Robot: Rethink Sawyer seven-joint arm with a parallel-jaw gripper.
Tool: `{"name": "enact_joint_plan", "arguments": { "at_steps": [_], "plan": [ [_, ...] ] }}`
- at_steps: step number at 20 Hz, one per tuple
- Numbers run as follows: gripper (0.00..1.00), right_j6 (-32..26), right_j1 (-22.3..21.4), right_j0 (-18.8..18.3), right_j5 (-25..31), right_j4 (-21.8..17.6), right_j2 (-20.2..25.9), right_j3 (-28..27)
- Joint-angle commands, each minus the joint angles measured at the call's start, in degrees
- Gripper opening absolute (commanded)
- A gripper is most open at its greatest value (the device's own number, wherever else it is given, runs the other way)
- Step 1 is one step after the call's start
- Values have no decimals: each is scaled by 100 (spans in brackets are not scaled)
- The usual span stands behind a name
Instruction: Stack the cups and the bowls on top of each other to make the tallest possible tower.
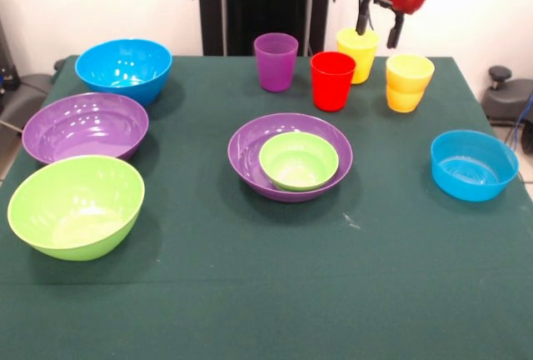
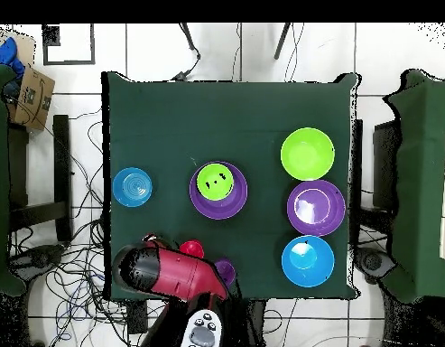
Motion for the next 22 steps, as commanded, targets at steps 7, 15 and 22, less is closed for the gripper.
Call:
{"name": "enact_joint_plan", "arguments": {
  "at_steps": [7,15,22],
  "plan": [
    [100,963,218,88,-640,-23,241,226],
    [100,1163,454,304,-873,149,24,-122],
    [100,874,460,113,-901,-16,-21,-13]
  ]
}}
